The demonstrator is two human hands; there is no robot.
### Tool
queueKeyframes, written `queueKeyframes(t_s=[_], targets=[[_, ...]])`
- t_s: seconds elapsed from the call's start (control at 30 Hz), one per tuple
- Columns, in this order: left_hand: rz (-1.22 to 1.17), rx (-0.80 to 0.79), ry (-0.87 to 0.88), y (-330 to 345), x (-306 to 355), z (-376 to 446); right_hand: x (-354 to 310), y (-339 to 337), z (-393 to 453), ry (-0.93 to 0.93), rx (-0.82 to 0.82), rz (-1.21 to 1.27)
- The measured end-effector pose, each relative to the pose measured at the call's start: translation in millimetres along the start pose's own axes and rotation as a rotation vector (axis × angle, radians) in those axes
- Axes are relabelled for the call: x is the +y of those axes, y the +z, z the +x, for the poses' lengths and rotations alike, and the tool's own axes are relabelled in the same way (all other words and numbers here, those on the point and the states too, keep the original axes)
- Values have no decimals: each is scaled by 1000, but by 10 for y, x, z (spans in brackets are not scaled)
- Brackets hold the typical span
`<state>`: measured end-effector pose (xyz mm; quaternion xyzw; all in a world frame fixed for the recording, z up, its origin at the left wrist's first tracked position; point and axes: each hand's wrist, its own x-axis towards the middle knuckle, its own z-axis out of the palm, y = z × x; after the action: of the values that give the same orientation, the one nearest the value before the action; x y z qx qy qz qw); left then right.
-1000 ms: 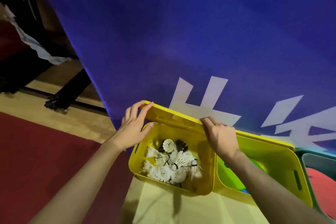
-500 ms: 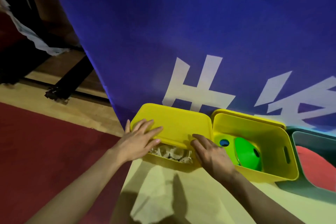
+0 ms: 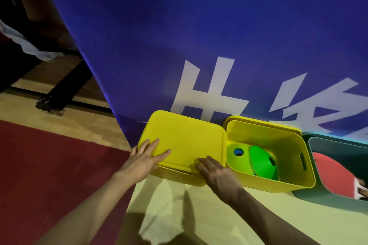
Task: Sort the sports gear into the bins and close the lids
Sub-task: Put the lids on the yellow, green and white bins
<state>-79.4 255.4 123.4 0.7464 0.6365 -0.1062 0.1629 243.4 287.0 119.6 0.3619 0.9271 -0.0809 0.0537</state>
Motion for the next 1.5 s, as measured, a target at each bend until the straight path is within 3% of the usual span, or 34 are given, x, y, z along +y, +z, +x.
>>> queueKeyframes(t_s=[0.37, 0.5, 0.73, 0.87, 1.0, 1.3, 1.5], targets=[[-64, -3, 15, 87, -93, -73, -86, 7, -63, -79, -12, -37], [-21, 52, 21, 17, -107, -52, -212, -18, -106, -54, 39, -66], [25, -28, 30, 82, -191, 33, -274, 50, -180, -64, 142, -73], [-34, -80, -5, 139, -210, -18, -237, 86, -252, 62, 203, 9], [-85, -7, -39, 177, -218, -80, -209, 133, -329, 234, 222, 63], [-47, 2, 10, 71, -190, 47, -146, 155, -325, 282, 211, 56], [-136, 0, 1, 79, -248, 58, -214, 382, -403, 284, 189, 211]])
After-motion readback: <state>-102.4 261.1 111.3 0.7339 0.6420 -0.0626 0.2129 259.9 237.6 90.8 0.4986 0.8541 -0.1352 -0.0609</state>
